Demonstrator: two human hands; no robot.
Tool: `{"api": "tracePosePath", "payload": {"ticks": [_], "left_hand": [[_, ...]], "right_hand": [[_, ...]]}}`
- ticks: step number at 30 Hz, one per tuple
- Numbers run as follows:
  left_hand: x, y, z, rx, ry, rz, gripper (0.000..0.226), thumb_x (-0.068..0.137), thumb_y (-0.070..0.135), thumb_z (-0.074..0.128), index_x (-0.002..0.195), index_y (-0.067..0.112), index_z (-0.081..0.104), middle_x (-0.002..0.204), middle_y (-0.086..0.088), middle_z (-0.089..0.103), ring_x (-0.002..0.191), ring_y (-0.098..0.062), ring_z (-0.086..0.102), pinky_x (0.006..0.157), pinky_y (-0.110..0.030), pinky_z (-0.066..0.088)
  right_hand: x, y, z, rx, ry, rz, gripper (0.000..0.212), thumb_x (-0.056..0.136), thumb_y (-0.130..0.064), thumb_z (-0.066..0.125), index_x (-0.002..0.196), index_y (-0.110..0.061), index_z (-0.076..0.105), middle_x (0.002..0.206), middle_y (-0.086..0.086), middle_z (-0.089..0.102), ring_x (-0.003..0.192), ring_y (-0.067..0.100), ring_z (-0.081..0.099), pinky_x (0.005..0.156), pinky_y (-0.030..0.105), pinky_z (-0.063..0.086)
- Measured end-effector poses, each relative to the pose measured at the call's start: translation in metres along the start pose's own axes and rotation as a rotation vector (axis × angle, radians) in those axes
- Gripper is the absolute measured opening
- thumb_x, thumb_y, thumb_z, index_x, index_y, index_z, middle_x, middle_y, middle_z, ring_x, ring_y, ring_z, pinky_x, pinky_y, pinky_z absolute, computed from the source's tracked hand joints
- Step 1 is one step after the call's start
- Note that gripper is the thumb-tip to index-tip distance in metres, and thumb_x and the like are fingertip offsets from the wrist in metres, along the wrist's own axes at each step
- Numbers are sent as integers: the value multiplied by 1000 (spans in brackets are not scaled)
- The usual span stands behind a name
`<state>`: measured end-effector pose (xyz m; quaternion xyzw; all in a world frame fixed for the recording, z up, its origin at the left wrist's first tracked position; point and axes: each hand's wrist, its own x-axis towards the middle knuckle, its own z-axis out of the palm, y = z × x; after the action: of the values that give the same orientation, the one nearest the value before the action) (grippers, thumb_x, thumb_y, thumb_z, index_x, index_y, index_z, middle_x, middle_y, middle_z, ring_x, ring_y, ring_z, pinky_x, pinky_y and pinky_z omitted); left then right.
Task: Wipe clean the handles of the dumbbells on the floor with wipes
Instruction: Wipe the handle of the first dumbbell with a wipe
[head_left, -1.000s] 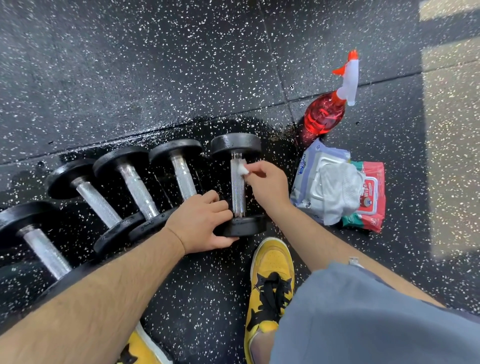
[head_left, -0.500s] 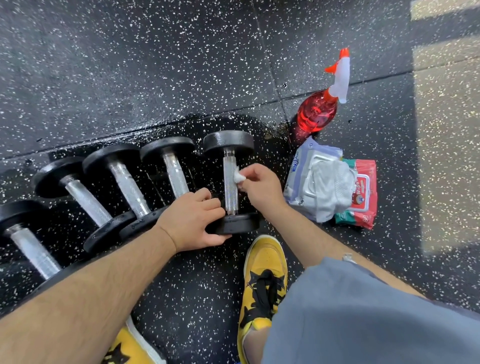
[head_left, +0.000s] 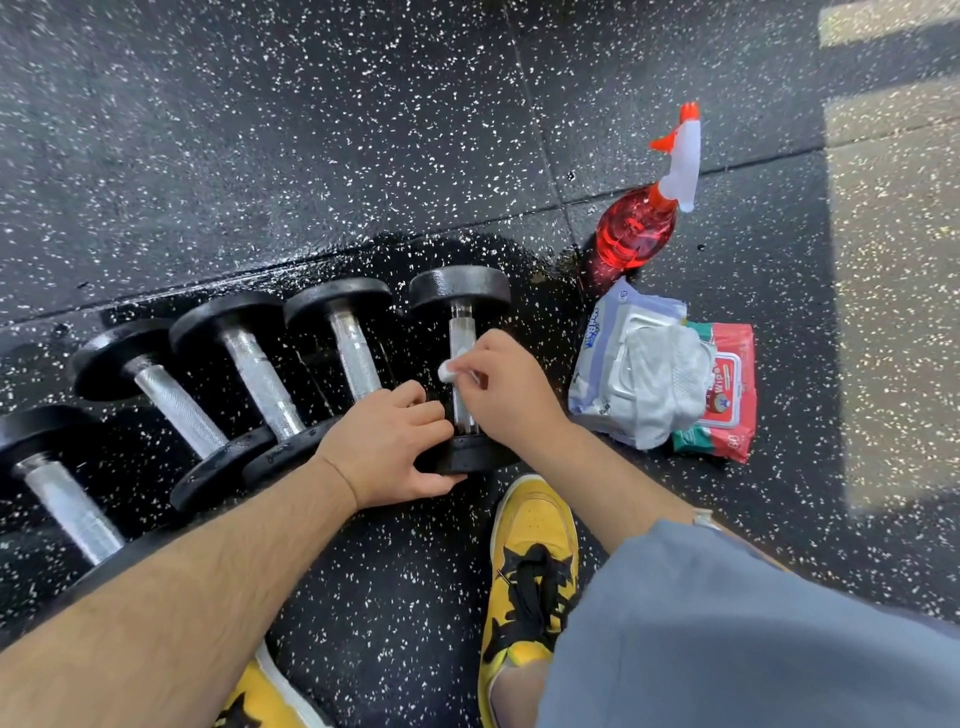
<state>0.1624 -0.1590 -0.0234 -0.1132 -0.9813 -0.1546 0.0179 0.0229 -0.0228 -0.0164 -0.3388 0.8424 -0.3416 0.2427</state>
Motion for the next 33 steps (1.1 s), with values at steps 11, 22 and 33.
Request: {"api": "tracePosePath", "payload": {"ticks": [11,22,33], "left_hand": [[0,-1,3,-18,-8,-9,50,83,65,58,79,15,67,75,5,58,81,-26,54,59,-43,51],[0,-2,2,-4,-9,-9,50,83,64,58,79,15,69,76,5,60,80,-25,54,58,-41,51],[-3,-2,4,-20,-7,-21,48,81,64,61,81,16,69,77,6,60,81,-25,53,59,-41,50]], "right_hand": [[-16,7,-2,61,42,42,21,86,6,57,89,-11,69,91,-6,53,74,5,47,70,20,40],[-13,10,-5,173,32,323,28,88,0,57,79,-27,60,77,-11,57,68,-1,50,61,10,34],[-13,6,-5,143,4,203,17,91,-8,61,91,-24,68,94,-3,57,80,7,56,74,19,45]]}}
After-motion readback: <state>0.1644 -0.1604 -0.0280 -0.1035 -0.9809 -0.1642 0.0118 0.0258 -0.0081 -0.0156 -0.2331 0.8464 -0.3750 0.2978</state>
